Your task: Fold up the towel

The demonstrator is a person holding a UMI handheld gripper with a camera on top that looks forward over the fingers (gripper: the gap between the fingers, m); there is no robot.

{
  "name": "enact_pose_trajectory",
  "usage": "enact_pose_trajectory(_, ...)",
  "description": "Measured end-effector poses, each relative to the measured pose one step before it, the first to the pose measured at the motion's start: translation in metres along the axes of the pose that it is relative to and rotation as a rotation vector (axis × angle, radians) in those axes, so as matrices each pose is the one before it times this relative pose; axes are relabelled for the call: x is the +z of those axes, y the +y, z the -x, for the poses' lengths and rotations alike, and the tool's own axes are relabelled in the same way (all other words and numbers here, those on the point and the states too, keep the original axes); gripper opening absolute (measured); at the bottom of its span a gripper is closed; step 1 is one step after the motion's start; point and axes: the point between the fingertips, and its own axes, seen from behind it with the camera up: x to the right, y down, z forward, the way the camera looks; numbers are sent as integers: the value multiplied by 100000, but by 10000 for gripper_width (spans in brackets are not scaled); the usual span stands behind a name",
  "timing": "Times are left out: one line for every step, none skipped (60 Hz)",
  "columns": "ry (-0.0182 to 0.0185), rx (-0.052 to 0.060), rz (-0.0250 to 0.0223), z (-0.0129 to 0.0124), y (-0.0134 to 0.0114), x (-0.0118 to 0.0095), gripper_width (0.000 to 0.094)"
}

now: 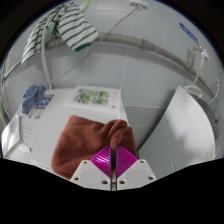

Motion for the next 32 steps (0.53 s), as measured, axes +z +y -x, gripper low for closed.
enact_pose_trajectory(-1289, -502, 1830, -227, 632, 466, 83)
enact_pose_trajectory(-1606, -329, 678, -87, 294, 273, 154)
enact_pose_trajectory(-2043, -223, -1285, -34, -293, 81, 199)
enact_pose_trajectory(-1385, -247, -1938, -224, -472, -109, 277)
enact_pose_trajectory(-530, -273, -1682, -422, -381, -191, 308)
enact_pose_trajectory(-587, -376, -1327, -370, -233, -247, 418)
enact_pose_trajectory(-411, -294, -1202, -156, -145, -305, 529)
enact_pose_trajectory(-560, -190, -1072, -407, -225, -399, 640)
enact_pose_trajectory(-178, 61, -1062, -339, -284, -486, 751)
enact_pose_trajectory(-1120, 158, -1564, -375, -106, -351, 861)
enact_pose_trajectory(-1107, 461, -1240, -220, -223, -512, 867)
enact_pose_trajectory(-1483, 764, -1124, -114, -162, -529, 811)
enact_pose_trajectory(-1451, 1201, -894, -143, -87, -556, 807)
enact_pose_trajectory(-1539, 1365, -829, -107, -74, -582, 816)
enact_pose_trajectory(-1583, 1355, -736, -78, -62, -617, 832)
enact_pose_trajectory(-1782, 1191, -637, -33, 1, -594, 847)
enact_pose_trajectory(-1444, 912, -488, -12, -79, -505, 850)
enact_pose_trajectory(-1916, 736, -446, 21, 83, -616, 850)
enact_pose_trajectory(-1890, 517, -345, -60, 111, -613, 849)
enact_pose_trajectory(-1385, 608, -150, -175, 171, -587, 848)
enact_pose_trajectory(-701, 637, 213, -240, 116, -594, 846)
enact_pose_trajectory(-470, 771, 291, -316, 217, -587, 846)
enact_pose_trajectory(-116, 714, 186, -419, 213, -552, 845)
enact_pose_trajectory(142, 570, -56, -453, 168, -558, 845)
enact_pose_trajectory(310, 544, -315, -494, 104, -555, 845)
enact_pose_trajectory(570, 590, -468, -536, 68, -499, 841)
enact_pose_trajectory(523, 608, -521, -504, 64, -530, 834)
enact_pose_trajectory(474, 555, -447, -511, 168, -543, 832)
enact_pose_trajectory(606, 481, -423, -377, 50, -450, 831)
enact_pose_trajectory(517, 424, -306, -420, 83, -433, 833)
enact_pose_trajectory(520, 532, -79, -408, 136, -438, 831)
enact_pose_trajectory(470, 628, 48, -378, 175, -428, 831)
